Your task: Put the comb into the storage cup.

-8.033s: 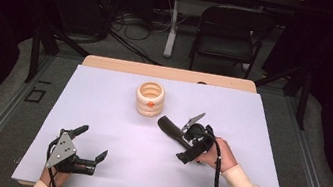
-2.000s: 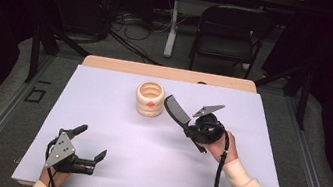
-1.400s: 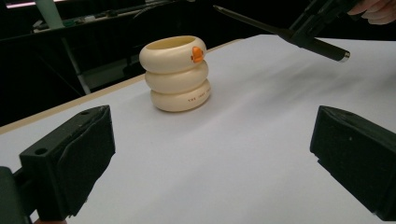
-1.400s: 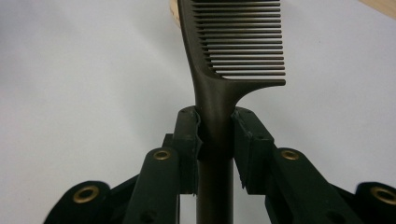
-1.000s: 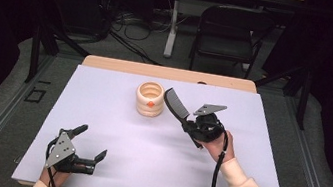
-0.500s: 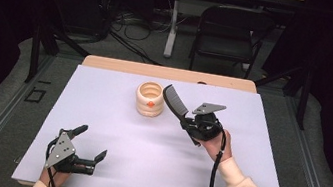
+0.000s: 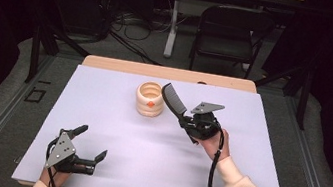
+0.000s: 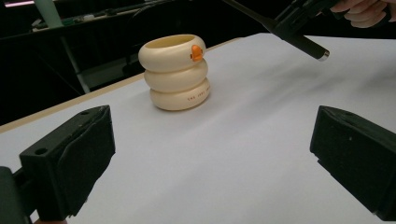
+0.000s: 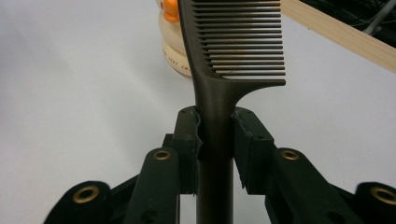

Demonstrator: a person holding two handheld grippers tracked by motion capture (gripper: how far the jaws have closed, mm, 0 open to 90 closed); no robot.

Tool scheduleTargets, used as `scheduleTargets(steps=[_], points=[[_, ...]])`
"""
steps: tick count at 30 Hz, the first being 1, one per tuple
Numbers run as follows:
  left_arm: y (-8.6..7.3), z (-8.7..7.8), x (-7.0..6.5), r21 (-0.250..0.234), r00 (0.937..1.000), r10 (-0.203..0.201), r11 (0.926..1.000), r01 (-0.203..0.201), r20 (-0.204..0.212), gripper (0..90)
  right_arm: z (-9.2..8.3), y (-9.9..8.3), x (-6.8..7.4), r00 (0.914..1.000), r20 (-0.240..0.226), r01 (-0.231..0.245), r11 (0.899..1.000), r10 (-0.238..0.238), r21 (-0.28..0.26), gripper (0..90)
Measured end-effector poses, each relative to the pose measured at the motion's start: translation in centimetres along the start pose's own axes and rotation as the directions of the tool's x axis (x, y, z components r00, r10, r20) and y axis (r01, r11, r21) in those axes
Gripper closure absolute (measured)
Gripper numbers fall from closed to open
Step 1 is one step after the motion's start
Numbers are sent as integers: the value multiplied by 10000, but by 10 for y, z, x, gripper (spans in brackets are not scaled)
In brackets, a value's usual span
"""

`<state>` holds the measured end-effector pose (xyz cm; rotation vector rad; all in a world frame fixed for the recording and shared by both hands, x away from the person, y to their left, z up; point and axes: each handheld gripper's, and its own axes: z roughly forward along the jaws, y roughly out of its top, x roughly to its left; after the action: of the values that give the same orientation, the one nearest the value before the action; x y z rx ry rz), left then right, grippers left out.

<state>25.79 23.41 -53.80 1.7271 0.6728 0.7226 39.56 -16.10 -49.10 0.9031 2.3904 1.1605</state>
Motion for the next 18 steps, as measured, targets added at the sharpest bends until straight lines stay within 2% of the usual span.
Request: scheduleTargets(steps=[18], points=[[0, 1, 0, 50, 10000, -6, 10000, 6, 19, 0, 0, 3, -1, 9998, 198, -33, 9992, 41, -405, 721]])
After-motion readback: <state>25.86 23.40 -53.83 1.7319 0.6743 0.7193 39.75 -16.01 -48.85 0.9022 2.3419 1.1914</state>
